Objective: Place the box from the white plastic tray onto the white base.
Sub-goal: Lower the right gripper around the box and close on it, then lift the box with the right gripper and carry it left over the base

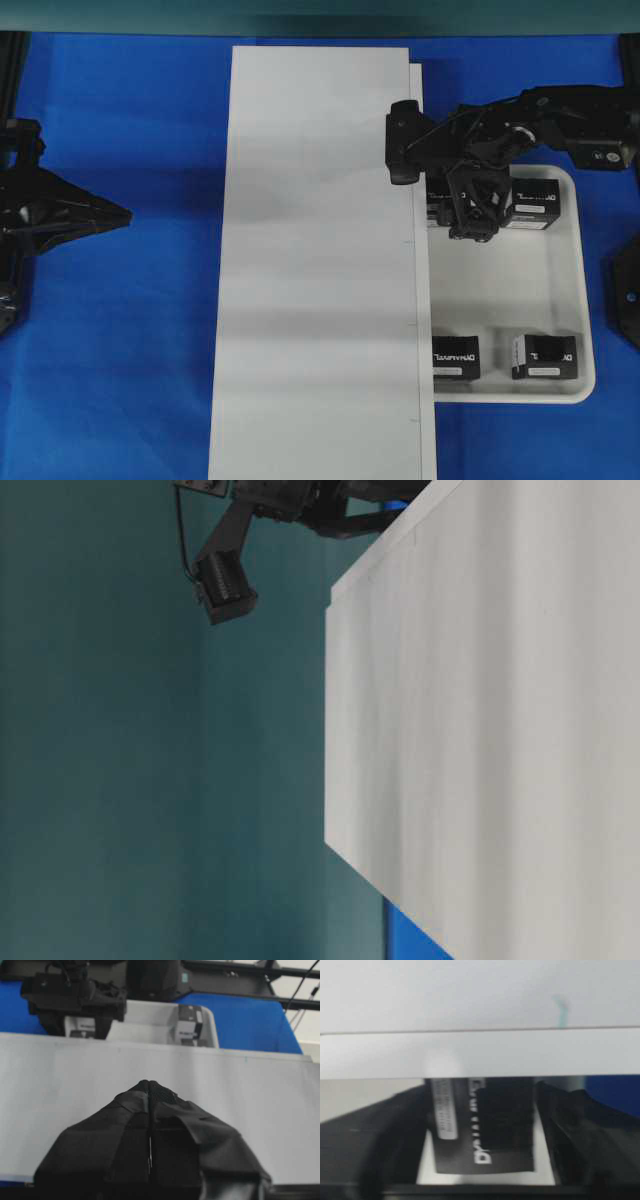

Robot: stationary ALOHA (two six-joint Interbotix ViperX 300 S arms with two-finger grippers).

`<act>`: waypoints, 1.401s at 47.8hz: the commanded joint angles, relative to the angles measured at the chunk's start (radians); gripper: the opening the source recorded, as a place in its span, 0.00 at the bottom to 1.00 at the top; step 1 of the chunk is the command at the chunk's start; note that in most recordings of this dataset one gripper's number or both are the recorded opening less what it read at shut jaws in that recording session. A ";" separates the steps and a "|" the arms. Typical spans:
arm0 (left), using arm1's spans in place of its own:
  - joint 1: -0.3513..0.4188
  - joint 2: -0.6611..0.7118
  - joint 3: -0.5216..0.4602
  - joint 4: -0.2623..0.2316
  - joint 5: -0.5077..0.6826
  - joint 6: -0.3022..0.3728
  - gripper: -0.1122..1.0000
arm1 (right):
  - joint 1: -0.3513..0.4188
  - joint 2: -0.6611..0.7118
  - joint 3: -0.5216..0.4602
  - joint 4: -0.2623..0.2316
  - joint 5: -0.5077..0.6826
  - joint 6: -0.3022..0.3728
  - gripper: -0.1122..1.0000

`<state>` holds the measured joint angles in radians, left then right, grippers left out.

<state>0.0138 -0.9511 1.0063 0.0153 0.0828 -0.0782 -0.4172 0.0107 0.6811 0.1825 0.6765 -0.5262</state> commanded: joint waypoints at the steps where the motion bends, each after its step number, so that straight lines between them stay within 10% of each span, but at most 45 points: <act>1: 0.003 0.005 -0.029 0.002 -0.011 -0.002 0.04 | 0.009 0.012 -0.003 0.006 -0.002 -0.002 0.70; 40: 0.002 0.006 -0.028 0.002 -0.011 -0.002 0.04 | -0.006 -0.112 -0.054 0.006 0.167 0.055 0.62; 67: 0.002 0.002 -0.029 0.002 -0.014 -0.006 0.04 | -0.052 -0.178 -0.293 0.003 0.445 0.052 0.62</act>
<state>0.0153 -0.9526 1.0063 0.0138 0.0798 -0.0828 -0.4709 -0.1657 0.4372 0.1841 1.1029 -0.4709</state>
